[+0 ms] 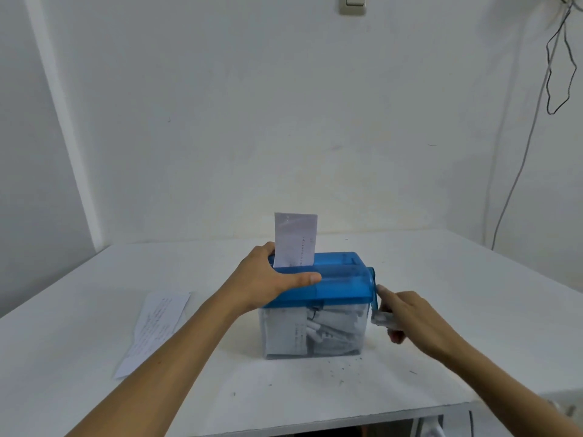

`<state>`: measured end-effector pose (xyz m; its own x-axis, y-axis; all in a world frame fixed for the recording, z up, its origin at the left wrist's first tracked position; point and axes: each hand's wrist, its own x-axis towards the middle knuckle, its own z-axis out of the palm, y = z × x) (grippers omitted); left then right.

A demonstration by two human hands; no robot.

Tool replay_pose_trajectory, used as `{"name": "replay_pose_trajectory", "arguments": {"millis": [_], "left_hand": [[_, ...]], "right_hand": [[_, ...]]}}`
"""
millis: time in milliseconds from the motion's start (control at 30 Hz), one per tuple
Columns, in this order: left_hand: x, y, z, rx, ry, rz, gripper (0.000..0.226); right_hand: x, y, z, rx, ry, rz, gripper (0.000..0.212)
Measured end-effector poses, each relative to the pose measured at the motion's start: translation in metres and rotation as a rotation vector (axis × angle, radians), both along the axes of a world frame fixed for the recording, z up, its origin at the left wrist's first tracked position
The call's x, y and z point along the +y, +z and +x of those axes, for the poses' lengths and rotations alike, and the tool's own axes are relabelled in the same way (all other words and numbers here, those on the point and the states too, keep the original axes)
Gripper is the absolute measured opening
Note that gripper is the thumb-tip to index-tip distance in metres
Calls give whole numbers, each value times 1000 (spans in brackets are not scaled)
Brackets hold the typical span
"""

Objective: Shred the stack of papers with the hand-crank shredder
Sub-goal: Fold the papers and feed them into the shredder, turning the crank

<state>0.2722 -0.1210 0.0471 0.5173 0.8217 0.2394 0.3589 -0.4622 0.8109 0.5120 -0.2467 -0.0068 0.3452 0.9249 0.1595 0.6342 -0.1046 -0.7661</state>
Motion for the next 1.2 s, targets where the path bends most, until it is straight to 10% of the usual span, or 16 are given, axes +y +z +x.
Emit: {"name": "replay_pose_trajectory", "arguments": {"millis": [267, 533, 867, 1200], "left_hand": [[-1, 2, 2, 22, 15, -7, 106], [2, 0, -1, 19, 14, -14, 111], [-1, 0, 0, -18, 12, -4, 97], [1, 0, 1, 43, 37, 21, 89]], "right_hand": [[-28, 83, 9, -312, 251, -46, 35], [53, 89, 24, -130, 27, 328, 25], [60, -8, 3, 73, -63, 96, 28], [-32, 42, 5, -85, 252, -97, 48]]}}
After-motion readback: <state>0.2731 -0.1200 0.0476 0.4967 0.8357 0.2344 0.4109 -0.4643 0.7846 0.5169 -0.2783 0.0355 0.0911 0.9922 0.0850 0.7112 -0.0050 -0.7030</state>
